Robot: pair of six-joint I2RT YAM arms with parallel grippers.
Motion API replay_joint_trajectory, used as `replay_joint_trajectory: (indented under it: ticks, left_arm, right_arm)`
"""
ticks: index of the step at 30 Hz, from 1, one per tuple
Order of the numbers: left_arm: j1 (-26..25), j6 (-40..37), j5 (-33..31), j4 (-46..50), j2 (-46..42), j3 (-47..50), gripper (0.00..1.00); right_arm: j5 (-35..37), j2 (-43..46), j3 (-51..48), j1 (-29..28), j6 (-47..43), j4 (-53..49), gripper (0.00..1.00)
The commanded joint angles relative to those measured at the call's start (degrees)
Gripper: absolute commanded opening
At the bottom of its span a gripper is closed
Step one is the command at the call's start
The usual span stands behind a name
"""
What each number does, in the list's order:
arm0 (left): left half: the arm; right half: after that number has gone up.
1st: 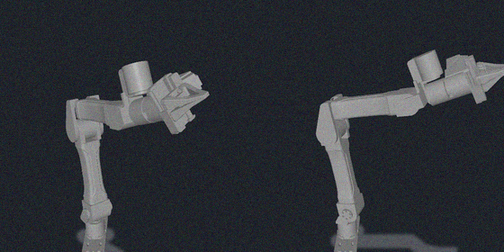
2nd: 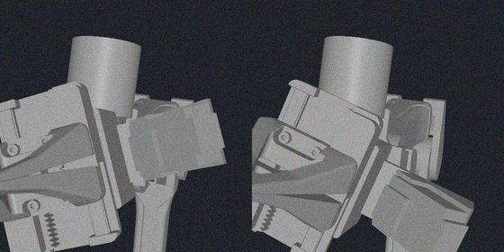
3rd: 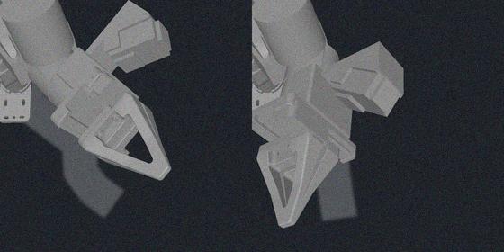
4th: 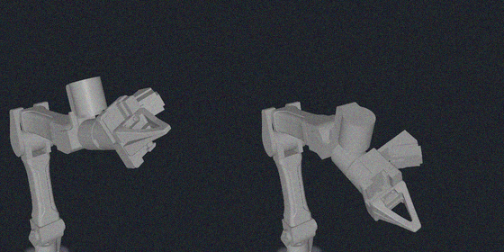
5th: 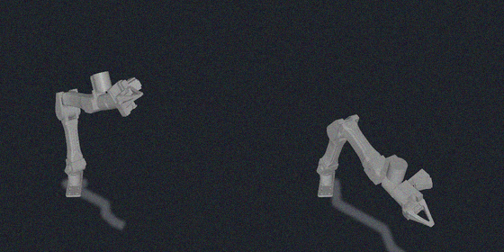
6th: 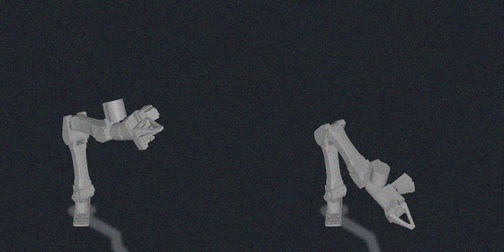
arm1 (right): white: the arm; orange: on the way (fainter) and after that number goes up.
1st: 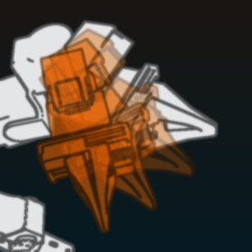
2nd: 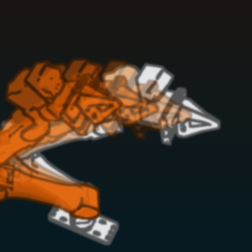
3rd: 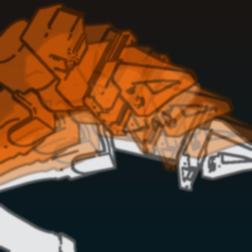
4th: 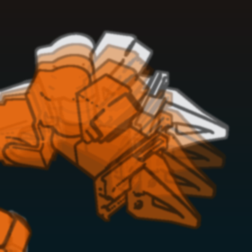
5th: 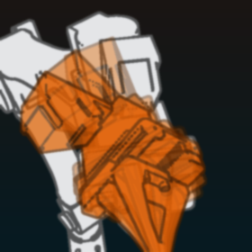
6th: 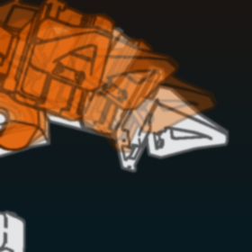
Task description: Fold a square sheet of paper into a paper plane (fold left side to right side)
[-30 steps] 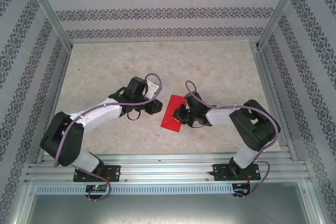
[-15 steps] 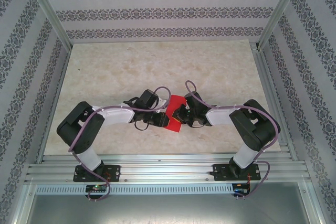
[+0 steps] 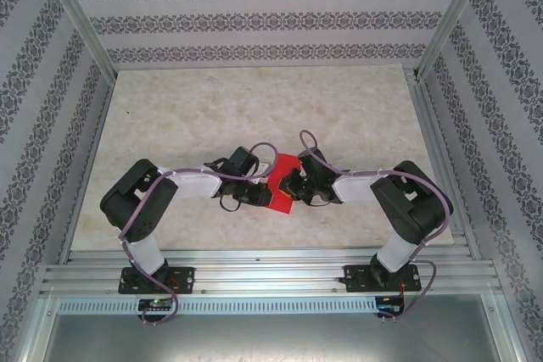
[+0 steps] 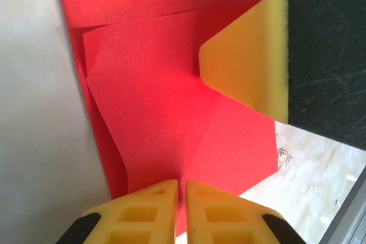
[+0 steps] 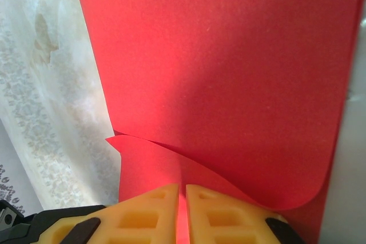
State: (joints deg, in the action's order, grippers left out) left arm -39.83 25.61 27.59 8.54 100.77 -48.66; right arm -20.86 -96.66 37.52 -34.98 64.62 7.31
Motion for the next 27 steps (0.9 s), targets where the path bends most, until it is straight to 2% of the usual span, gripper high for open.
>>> replay_joint_trajectory:
  ticks: [1, 9, 12, 16, 20, 27]
  left_arm:
    - [-0.5, -0.4, -2.4, 1.9, 1.5, 1.7, 0.13]
    - [-0.4, -0.4, -3.6, 2.9, 1.5, 2.5, 0.1]
    - [-0.4, -0.2, -2.6, 2.5, 2.0, 2.4, 0.09]
    - [-0.4, 0.0, -2.0, 2.2, 2.6, 2.7, 0.08]
    - [-0.4, 0.0, -1.8, 1.9, 2.7, 2.6, 0.07]
    - [-0.4, 0.1, -1.5, 1.3, 3.2, 2.6, 0.06]
  right_arm:
    - [2.5, -1.5, -1.1, 0.8, -2.2, -4.5, 0.14]
    - [1.4, 0.2, 0.4, 2.2, -6.1, -8.0, 0.14]
    - [1.5, 3.9, 0.3, 3.3, -8.3, -8.9, 0.15]
    - [-0.7, 7.2, 3.4, 3.8, -14.1, -15.7, 0.14]
    - [-4.9, 6.1, 4.2, 2.7, -15.0, -16.3, 0.07]
    - [-6.7, 1.5, 7.1, -1.2, -13.7, -13.0, 0.06]
